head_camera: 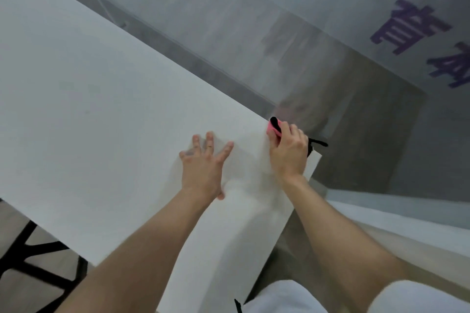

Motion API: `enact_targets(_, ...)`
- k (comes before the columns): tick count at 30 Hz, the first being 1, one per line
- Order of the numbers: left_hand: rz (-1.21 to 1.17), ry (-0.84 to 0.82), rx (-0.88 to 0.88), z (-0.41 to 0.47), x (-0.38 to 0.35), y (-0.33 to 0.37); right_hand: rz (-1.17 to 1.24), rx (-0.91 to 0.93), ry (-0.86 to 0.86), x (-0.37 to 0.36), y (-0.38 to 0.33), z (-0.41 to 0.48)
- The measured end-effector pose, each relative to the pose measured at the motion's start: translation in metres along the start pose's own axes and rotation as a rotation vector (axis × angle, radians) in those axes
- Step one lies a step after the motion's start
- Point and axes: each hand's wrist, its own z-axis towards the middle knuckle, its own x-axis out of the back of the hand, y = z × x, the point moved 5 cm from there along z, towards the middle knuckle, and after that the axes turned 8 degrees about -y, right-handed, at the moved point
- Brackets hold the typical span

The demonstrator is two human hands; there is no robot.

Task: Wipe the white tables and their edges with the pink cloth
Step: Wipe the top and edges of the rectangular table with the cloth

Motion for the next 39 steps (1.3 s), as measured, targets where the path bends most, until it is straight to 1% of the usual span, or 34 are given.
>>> enact_targets(2,0.008,-0.003,0.001,0.001,0.001,0.002,-0.003,-0.063,0.037,-0.011,-0.035,0.017)
enact_targets(4,0.010,-0.003,0.001,0.003,0.002,0.003,0.035,-0.009,0.024,-0.026,-0.080,0.037)
enact_targets(6,0.008,-0.002,0.011,0.004,0.003,0.002,0.088,0.071,-0.019,-0.032,-0.100,0.046)
enact_targets(8,0.004,-0.008,0.022,0.003,0.003,0.000,0.113,0.133,-0.058,-0.023,-0.078,0.039)
enact_targets(9,0.007,-0.007,0.020,0.003,0.002,-0.001,0.105,0.126,-0.062,-0.012,-0.055,0.029)
enact_targets(12,0.020,-0.010,0.005,0.002,0.002,0.000,0.060,0.051,-0.056,0.030,0.023,-0.010)
enact_targets(14,0.024,-0.008,0.009,0.003,0.001,0.001,0.017,-0.016,-0.018,0.030,0.033,-0.015)
enact_targets(15,0.029,-0.010,0.008,0.004,0.001,0.001,0.003,-0.042,-0.008,0.022,0.016,-0.005)
enact_targets(17,0.038,-0.009,0.001,0.005,0.000,0.003,0.033,0.016,0.000,-0.004,-0.047,0.025)
enact_targets(19,0.026,0.002,0.009,0.006,0.001,0.002,0.049,0.093,-0.090,-0.029,-0.111,0.049)
enact_targets(20,0.021,0.001,0.013,0.006,0.001,0.001,0.038,0.128,-0.116,-0.034,-0.125,0.056)
enact_targets(21,0.019,-0.003,0.011,0.006,0.001,0.001,0.024,0.165,-0.125,-0.033,-0.122,0.059)
enact_targets(23,0.028,-0.012,0.005,0.006,-0.002,0.000,-0.006,0.178,-0.115,-0.019,-0.077,0.044)
enact_targets(25,0.027,-0.007,-0.003,0.007,-0.004,0.000,-0.014,0.129,-0.078,0.013,-0.010,0.012)
enact_targets(26,0.020,-0.003,-0.007,0.007,-0.004,0.001,-0.019,0.103,-0.088,0.031,0.018,-0.004)
enact_targets(28,0.020,-0.006,-0.003,0.007,-0.002,0.002,-0.031,0.048,-0.094,0.045,0.045,-0.022)
enact_targets(29,0.028,-0.020,-0.005,0.007,-0.001,0.002,-0.061,0.008,-0.067,0.042,0.041,-0.020)
enact_targets(31,0.037,-0.048,-0.014,0.003,0.001,0.004,-0.069,-0.022,-0.049,0.024,-0.006,0.001)
enact_targets(33,0.019,-0.051,-0.027,-0.001,0.004,0.002,-0.045,0.051,-0.082,-0.006,-0.088,0.036)
enact_targets(35,-0.018,-0.045,-0.084,-0.004,0.007,-0.005,-0.085,0.133,-0.173,-0.033,-0.166,0.072)
enact_targets(36,-0.036,-0.039,-0.118,-0.005,0.010,-0.012,-0.103,0.173,-0.232,-0.042,-0.189,0.082)
enact_targets(37,-0.058,-0.030,-0.144,-0.006,0.015,-0.022,-0.125,0.209,-0.282,-0.049,-0.197,0.088)
enact_targets(38,-0.083,-0.015,-0.155,-0.005,0.022,-0.036,-0.137,0.229,-0.303,-0.048,-0.189,0.087)
enact_targets(39,-0.100,0.008,-0.144,-0.001,0.031,-0.054,-0.132,0.227,-0.287,-0.044,-0.168,0.082)
